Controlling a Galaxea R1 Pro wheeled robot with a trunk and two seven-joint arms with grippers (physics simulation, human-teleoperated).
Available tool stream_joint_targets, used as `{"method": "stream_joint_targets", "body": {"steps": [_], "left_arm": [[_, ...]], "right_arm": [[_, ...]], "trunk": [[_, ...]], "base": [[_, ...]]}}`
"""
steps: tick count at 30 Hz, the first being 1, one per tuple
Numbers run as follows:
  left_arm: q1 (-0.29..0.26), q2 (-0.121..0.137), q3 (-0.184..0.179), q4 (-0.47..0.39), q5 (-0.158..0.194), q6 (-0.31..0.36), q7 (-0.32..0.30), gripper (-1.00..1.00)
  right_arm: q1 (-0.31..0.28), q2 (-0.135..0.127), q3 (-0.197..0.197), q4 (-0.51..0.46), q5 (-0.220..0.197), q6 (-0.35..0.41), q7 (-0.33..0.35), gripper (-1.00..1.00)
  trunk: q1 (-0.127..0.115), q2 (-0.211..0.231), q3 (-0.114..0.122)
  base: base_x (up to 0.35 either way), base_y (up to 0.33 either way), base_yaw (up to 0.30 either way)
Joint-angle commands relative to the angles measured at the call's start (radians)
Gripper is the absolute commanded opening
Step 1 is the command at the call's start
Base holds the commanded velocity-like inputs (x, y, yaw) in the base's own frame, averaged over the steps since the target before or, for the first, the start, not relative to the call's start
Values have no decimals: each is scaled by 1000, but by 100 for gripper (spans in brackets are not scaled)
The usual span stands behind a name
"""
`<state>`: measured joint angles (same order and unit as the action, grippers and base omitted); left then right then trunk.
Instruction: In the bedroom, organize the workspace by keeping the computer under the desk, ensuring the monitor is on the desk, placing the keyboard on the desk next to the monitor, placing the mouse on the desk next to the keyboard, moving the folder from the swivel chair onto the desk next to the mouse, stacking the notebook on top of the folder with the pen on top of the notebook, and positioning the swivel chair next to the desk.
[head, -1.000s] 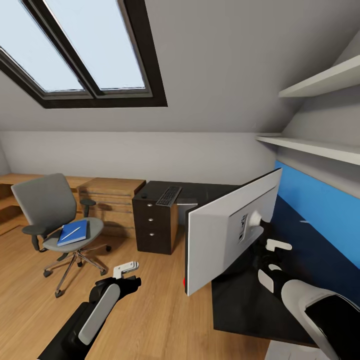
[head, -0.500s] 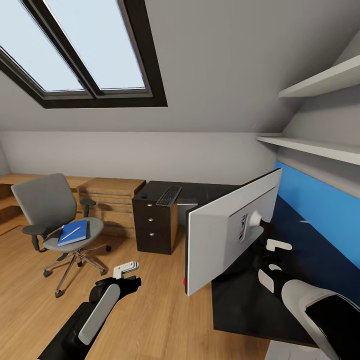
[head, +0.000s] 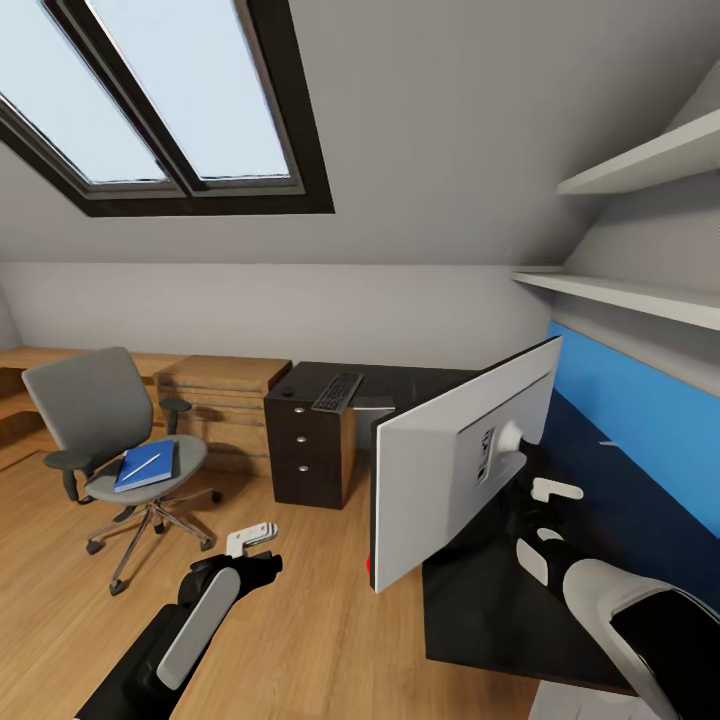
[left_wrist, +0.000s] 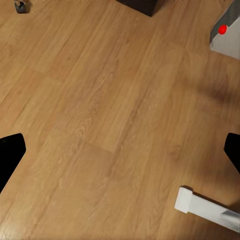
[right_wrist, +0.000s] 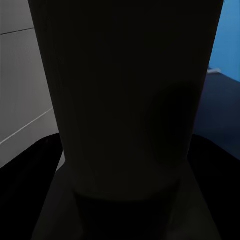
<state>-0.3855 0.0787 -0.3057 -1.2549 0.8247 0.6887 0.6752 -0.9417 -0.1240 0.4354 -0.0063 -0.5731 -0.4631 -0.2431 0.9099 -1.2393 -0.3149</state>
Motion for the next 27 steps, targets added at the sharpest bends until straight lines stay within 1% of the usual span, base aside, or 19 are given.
{"method": "stream_joint_targets", "body": {"steps": [1, 11, 18, 27], "left_arm": [[-1, 1, -3, -1, 9, 0, 10, 100], [-1, 1, -3, -1, 6, 0, 9, 100], [-1, 1, -3, -1, 4, 0, 10, 100], [-1, 1, -4, -1, 5, 0, 14, 100]], "right_arm": [[0, 0, 20, 2, -21, -3, -5, -100], [0, 0, 20, 2, -21, -2, -5, -100], [0, 0, 20, 2, -20, -2, -3, -100], [0, 0, 20, 2, -20, -2, -2, -100]], "trunk": [[0, -1, -1], [0, -1, -1], [0, -1, -1], [0, -1, -1]], "base": [[0, -160, 0], [0, -263, 0], [8, -134, 0], [198, -195, 0]]}}
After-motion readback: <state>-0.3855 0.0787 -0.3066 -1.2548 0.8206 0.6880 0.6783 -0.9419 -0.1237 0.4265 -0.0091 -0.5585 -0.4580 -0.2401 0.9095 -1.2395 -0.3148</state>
